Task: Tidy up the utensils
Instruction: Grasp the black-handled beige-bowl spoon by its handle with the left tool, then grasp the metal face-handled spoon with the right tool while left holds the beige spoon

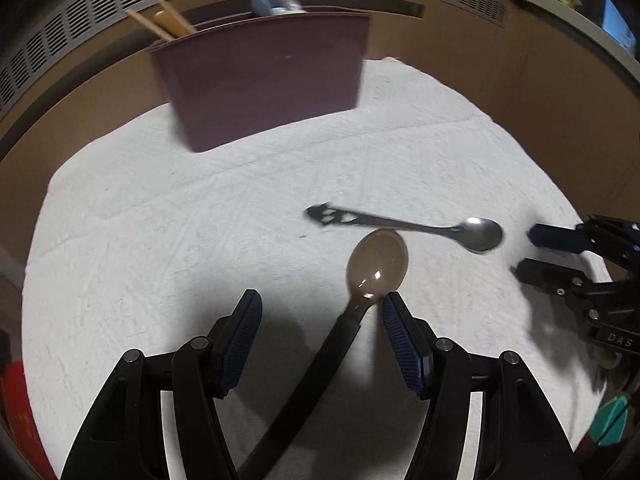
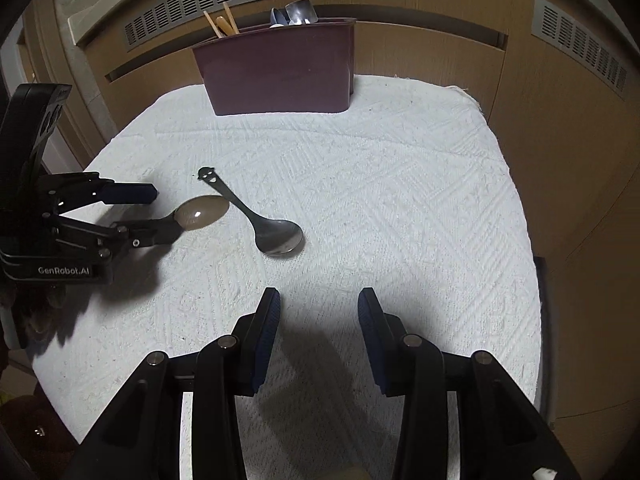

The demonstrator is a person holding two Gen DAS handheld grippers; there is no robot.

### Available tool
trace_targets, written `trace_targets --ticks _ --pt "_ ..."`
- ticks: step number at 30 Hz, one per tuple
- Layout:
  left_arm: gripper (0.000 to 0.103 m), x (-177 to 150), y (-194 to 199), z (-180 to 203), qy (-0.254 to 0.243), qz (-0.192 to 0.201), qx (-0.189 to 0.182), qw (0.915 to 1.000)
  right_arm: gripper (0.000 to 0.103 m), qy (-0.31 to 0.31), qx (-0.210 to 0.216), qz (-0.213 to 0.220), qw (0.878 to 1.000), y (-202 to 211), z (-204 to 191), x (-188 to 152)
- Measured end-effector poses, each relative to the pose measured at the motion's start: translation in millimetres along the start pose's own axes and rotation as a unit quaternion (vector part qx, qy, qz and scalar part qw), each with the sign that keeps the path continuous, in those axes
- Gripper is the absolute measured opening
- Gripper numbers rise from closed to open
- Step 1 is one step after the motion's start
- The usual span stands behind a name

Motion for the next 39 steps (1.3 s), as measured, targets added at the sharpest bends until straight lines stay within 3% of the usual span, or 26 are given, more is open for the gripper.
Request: trace_targets --ticks 7,14,16,18,20,23,28,31,35,39 --pt "0.063 -8.1 9.4 -42.6 0.06 0.003 0.031 0.9977 0.046 0.006 0.001 -0.008 1.0 -9.6 -12.4 7.9" --pt "0.063 -14.8 17.4 -34.7 0.062 -0.002 0.006 0.9981 0.045 0.062 -0.005 -0.004 0.998 -25.1 -26.7 20.2" --pt "0.063 -12.1 17.8 -29.3 0.063 -0.004 -0.01 0.998 0.045 0.07 -0.026 -0.002 0.997 -30.0 -17.7 27.4" --pt "0.064 -10.9 17.7 -23.8 0.066 -0.004 -0.021 0.9976 0.046 0.061 -0.076 0.004 0.995 -36.2 1.7 35.9" --pt "0.064 -7.2 15.4 -19.6 0.069 -0.003 -0.03 0.9972 0.049 0.034 -0.071 0.0 0.997 -40.3 12.1 38.5" --pt "0.068 1.1 5.9 -14.1 0.054 -0.002 -0.036 0.9979 0.051 0.003 -0.053 0.0 0.999 -40.9 16.9 37.3" --pt "0.068 10.6 -9.3 -8.1 0.007 -0.022 -0.01 0.9997 0.055 -0.007 -0.049 0.002 0.999 -38.2 15.0 33.2" --pt "0.068 11.3 -13.0 -5.4 -0.001 -0.026 0.006 0.9996 0.067 -0.004 -0.034 -0.003 0.999 -37.7 11.0 29.0" --pt "0.054 15.5 -13.6 -7.9 0.018 -0.016 0.015 0.9996 0.081 0.007 -0.017 -0.014 1.0 -35.1 2.6 22.7" --pt "0.036 16.9 -11.1 -15.9 0.04 -0.005 0.023 0.9989 0.081 0.015 -0.021 -0.033 0.999 -35.1 -1.8 21.4"
Point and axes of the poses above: each gripper's, at about its wrist camera, not at the fingertips, and y roughly against the way its jaws point, z to its right, x to its top, the point moved 7 cm from there along -y, roughly the way its jaws point, and after that the axes turned 9 degrees about z, right-handed, at the moved point
